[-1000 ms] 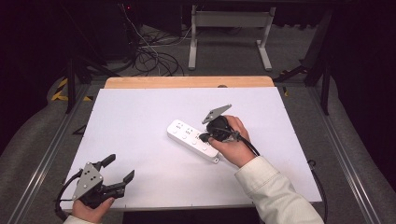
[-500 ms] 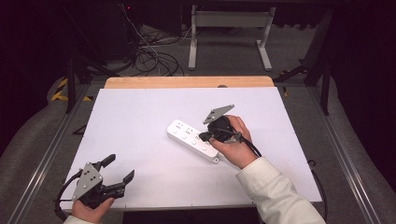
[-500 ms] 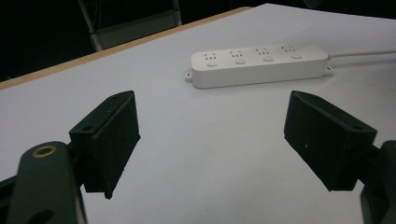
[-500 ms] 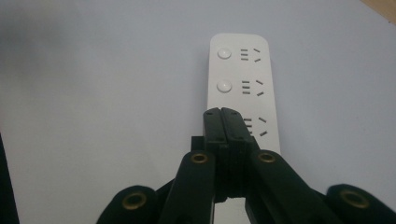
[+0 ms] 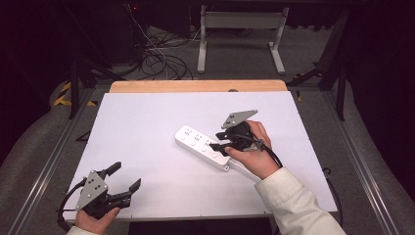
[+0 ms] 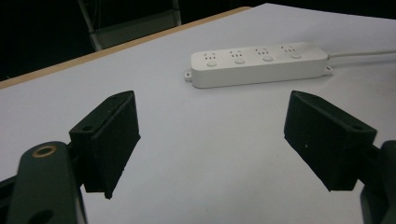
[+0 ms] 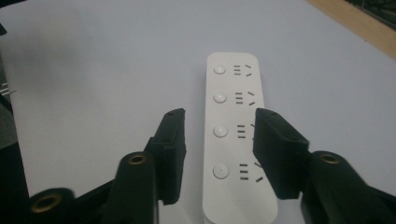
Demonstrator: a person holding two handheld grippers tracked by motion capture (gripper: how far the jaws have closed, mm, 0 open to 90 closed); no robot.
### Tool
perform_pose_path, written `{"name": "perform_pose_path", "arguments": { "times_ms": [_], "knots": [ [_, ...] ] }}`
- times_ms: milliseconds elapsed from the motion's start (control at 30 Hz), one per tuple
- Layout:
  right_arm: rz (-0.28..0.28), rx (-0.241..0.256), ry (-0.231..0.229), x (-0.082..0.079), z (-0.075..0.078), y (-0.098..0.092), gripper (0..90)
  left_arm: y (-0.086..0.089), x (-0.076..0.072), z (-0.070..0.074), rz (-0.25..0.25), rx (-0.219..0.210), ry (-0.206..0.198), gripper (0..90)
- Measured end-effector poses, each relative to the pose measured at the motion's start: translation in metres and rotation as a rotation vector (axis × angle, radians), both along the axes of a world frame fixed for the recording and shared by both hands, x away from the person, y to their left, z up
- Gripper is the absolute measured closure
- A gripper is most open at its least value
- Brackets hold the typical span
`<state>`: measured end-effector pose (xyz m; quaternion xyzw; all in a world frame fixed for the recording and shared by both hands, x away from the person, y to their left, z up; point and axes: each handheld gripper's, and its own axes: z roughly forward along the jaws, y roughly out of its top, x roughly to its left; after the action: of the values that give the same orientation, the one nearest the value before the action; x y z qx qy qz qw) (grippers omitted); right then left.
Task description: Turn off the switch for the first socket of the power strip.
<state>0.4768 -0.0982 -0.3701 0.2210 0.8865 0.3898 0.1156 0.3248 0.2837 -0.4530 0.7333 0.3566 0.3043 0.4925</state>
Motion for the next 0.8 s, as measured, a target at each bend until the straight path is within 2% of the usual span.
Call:
{"name": "perform_pose_path", "arguments": {
  "times_ms": [100, 433, 467, 533, 800],
  "knots": [
    [-0.002, 0.037, -0.025, -0.006, 0.005, -0.007, 45.2, 0.0, 0.0, 0.0, 0.0, -0.001, 0.001, 18.5],
    [0.001, 0.093, -0.087, -0.02, 0.012, -0.026, 35.3, -0.001, 0.0, 0.0, -0.002, -0.001, 0.002, 18.5],
    [-0.001, 0.114, -0.102, -0.024, 0.012, -0.032, 32.9, -0.001, 0.0, 0.0, -0.001, 0.002, -0.001, 18.5],
    [-0.001, 0.12, -0.105, -0.026, 0.012, -0.034, 32.2, -0.001, 0.0, 0.0, 0.001, -0.002, 0.001, 18.5],
    [-0.005, 0.196, -0.156, -0.04, 0.004, -0.061, 23.3, -0.001, 0.0, 0.0, -0.001, 0.008, -0.005, 18.5]
  ]
}}
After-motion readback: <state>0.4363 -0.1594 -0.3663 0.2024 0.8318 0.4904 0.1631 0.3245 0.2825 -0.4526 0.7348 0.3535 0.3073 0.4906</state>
